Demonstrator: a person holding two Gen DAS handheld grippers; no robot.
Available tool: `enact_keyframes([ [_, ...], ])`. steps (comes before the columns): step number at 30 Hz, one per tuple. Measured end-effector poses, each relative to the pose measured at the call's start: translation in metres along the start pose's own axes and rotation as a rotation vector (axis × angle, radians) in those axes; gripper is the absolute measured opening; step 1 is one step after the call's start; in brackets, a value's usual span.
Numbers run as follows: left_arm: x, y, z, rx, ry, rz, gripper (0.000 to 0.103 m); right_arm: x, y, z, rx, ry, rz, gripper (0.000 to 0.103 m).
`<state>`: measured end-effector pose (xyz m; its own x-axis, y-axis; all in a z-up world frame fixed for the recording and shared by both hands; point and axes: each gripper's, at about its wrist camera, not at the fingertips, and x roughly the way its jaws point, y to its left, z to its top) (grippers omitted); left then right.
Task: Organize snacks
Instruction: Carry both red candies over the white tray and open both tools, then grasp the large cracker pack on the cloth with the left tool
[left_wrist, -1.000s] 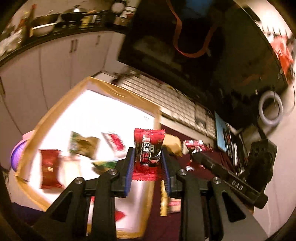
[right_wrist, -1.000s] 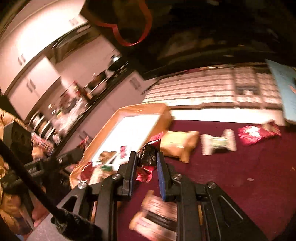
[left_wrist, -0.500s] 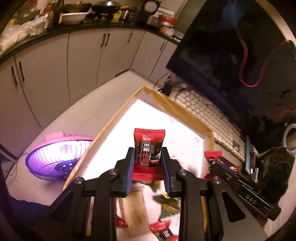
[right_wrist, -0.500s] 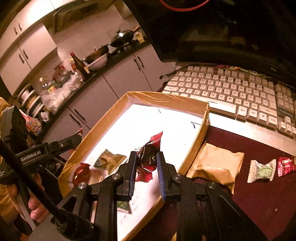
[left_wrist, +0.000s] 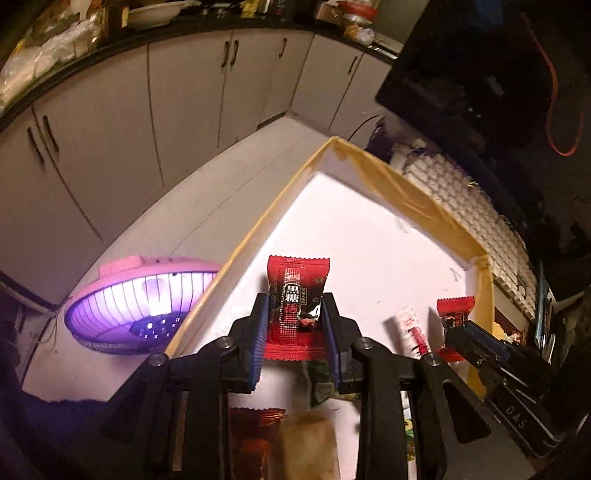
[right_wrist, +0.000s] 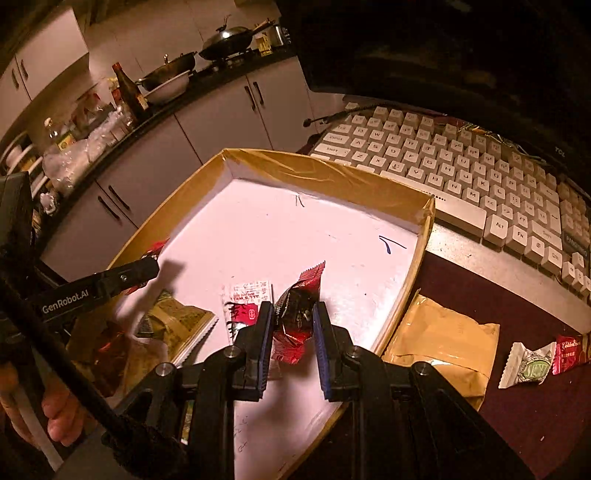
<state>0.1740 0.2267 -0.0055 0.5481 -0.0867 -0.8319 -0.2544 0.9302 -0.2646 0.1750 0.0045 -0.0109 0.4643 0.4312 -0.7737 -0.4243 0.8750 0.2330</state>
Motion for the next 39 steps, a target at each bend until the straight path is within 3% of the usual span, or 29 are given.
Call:
enact_keyframes([
  [7, 0.007, 0.002, 0.001, -0.014, 0.042, 0.022, 0.032, 0.002, 0.006, -0.002, -0.013, 0.003, -0.002, 0.023],
  [9, 0.005, -0.001, -0.001, -0.007, 0.04, 0.017, 0.045, 0.0, 0.004, -0.002, -0.003, 0.004, 0.018, 0.028],
  [13, -0.021, -0.016, -0.011, 0.022, -0.034, 0.008, 0.059, -0.033, -0.008, -0.007, 0.049, -0.055, 0.085, 0.037],
  [18, -0.077, -0.041, -0.061, 0.064, -0.134, -0.131, 0.077, -0.093, -0.034, -0.039, 0.096, -0.151, 0.166, 0.056],
  [20, -0.09, -0.052, -0.082, 0.09, -0.142, -0.167, 0.078, -0.112, -0.054, -0.06, 0.142, -0.182, 0.191, 0.057],
  [23, -0.096, -0.076, -0.111, 0.145, -0.102, -0.247, 0.078, -0.124, -0.083, -0.086, 0.228, -0.198, 0.175, 0.057],
  [30, -0.092, -0.147, -0.156, 0.363, -0.008, -0.31, 0.078, -0.128, -0.129, -0.122, 0.345, -0.232, 0.118, 0.057],
  [37, -0.069, -0.192, -0.204, 0.646, 0.029, -0.18, 0.078, -0.116, -0.162, -0.142, 0.447, -0.23, 0.128, 0.057],
  [39, -0.054, -0.203, -0.212, 0.706, 0.055, -0.111, 0.078, -0.115, -0.17, -0.146, 0.467, -0.242, 0.148, 0.057],
])
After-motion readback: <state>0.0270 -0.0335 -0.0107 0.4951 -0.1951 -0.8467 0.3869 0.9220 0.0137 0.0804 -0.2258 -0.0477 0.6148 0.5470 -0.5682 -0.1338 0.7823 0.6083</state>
